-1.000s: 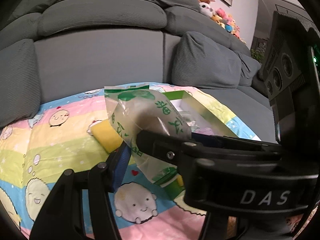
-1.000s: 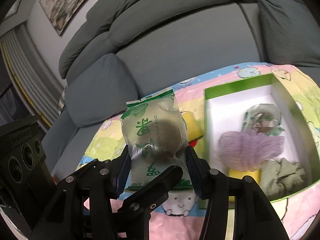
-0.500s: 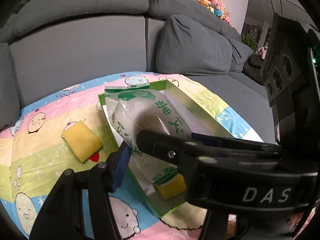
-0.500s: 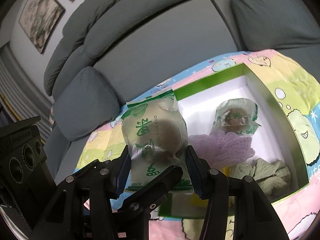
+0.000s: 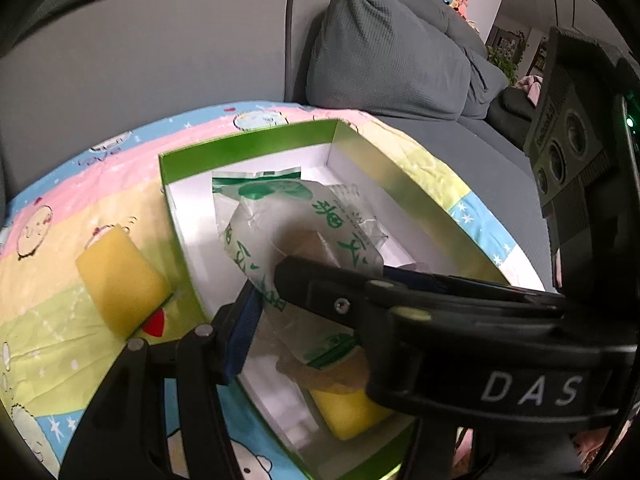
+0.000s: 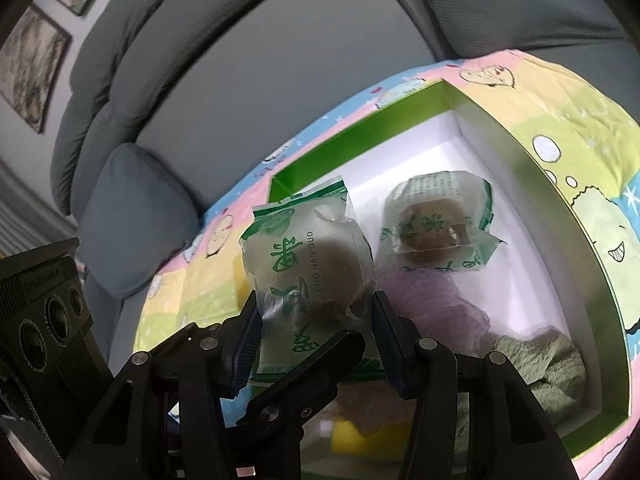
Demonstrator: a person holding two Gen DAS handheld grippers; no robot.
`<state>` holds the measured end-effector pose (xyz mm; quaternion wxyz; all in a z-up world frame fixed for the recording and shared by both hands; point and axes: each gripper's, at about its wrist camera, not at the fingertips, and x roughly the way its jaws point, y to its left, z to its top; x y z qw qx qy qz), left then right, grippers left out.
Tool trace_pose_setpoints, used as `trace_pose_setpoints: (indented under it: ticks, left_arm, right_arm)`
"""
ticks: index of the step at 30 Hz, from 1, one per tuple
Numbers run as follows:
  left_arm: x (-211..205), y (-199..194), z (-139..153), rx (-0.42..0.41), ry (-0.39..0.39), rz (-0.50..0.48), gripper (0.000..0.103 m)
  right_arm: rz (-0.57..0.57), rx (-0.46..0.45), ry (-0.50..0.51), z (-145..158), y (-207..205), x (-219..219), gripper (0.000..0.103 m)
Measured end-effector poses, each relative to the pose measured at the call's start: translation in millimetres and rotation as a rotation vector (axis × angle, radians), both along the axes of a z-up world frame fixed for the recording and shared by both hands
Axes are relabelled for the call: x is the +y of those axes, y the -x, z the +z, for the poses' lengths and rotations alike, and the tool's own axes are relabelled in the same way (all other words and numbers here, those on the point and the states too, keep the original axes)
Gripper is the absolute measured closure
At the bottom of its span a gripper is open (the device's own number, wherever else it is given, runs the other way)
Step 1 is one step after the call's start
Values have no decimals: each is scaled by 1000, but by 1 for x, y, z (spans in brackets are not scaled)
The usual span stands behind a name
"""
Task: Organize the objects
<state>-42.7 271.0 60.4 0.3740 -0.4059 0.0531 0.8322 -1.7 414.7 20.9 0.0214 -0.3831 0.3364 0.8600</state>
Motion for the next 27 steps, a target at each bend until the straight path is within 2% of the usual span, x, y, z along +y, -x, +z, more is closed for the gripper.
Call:
trace_pose_setpoints:
  ticks: [6, 11, 15, 21, 22, 24, 27]
  left_arm:
    - [3, 6, -7, -41, -7, -1, 46]
    - [2, 3, -6, -41, 2, 7, 47]
    - [-6, 4, -5, -62, -25, 13, 47]
    - [-23, -10, 9, -19, -15, 48, 45]
    - [-27, -11, 12, -13, -22, 53, 44]
    - [-40, -13, 17, 2, -19, 101, 32]
    - [-64, -15, 21, 13, -19, 164, 29]
  right_arm:
    - [-39, -22, 0, -6, 3, 5, 48]
    - [-67, -18, 14, -9, 1, 11, 48]
    - [-81, -12, 20, -10, 0, 14, 48]
    - [-106, 6, 1, -5, -3, 14, 44]
    - [-109, 18, -8, -3, -4, 14, 43]
    - [-110, 44, -10, 0, -6, 14, 42]
    - [-99, 76, -27, 6, -8, 9, 41]
